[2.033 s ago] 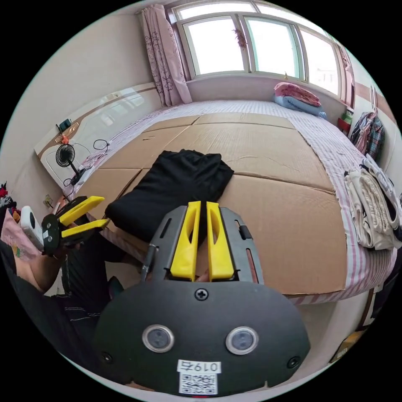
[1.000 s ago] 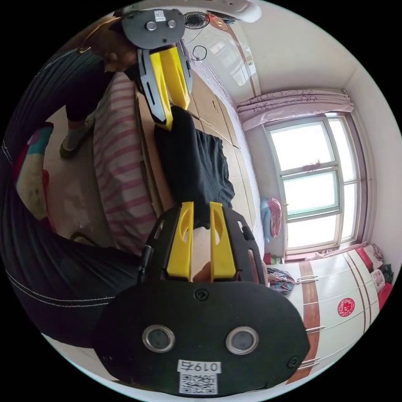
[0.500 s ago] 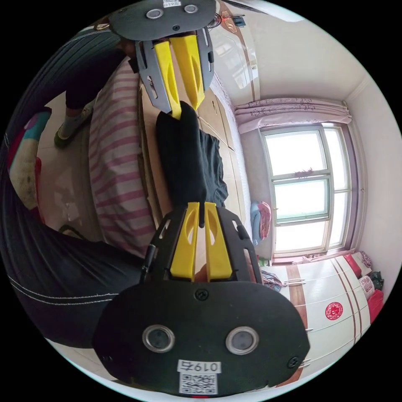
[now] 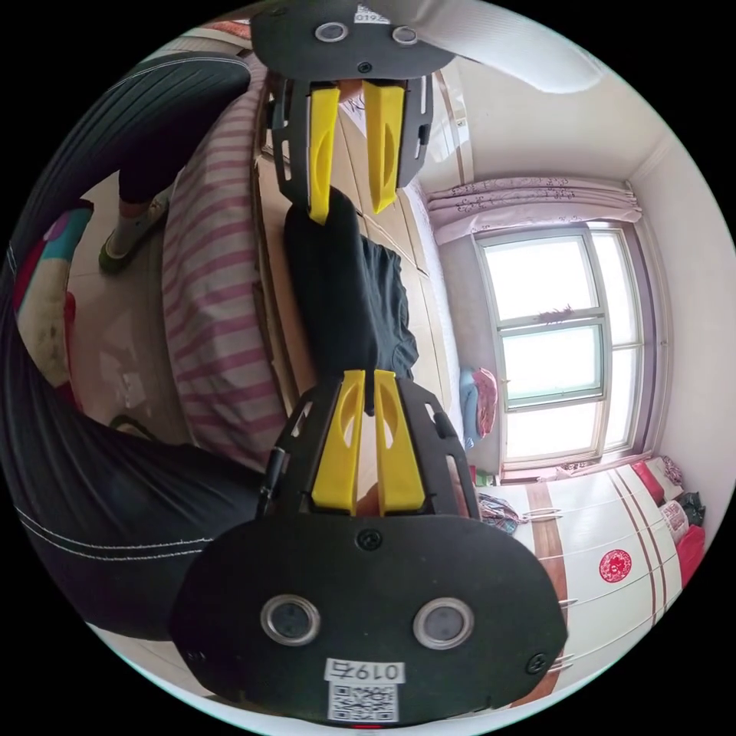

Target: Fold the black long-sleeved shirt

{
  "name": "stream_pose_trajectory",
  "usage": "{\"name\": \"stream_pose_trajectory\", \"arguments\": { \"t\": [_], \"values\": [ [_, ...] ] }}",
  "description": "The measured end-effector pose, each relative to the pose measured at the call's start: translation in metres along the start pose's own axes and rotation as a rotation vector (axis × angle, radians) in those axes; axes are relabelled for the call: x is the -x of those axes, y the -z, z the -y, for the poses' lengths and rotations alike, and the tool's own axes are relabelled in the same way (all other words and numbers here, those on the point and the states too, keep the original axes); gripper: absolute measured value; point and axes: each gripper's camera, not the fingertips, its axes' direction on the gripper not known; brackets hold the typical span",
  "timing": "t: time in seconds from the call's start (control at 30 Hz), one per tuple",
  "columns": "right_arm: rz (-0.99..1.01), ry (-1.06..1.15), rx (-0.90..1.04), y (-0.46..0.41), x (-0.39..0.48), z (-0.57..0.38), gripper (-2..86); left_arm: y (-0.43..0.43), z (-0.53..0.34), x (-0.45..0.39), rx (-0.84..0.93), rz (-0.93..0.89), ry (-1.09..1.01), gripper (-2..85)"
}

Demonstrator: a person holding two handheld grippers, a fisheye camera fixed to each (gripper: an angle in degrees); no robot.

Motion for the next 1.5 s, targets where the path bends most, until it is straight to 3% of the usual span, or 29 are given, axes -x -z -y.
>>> {"name": "stream_pose_trajectory", "arguments": {
  "t": [0.13,0.5,0.9,1.17,1.33,1.5],
  "values": [
    [-0.013,0.029,0.011,-0.011,0.008,-0.002,-0.6,0.009,0.037,-0.011,0.083,-0.028,-0.079,6.1],
    [-0.029,0.105,0.042,-0.036,0.025,-0.020,-0.8,0.105,0.102,-0.088,0.120,0.175,-0.467,1.7],
    [-0.066,0.106,0.024,-0.053,0.048,-0.030,-0.7,0.169,0.141,-0.098,0.165,0.245,-0.347,1.5],
    [-0.043,0.068,0.043,-0.054,0.045,-0.014,-0.7,0.208,0.130,-0.050,0.178,0.219,-0.398,1.1],
    [-0.050,0.077,0.055,-0.057,0.052,-0.016,-0.3,0.226,0.124,-0.069,0.187,0.259,-0.406,0.9],
    [-0.134,0.096,0.036,-0.052,0.067,-0.014,1.9,0.259,0.118,-0.068,0.155,0.316,-0.284,0.8]
  ]
}}
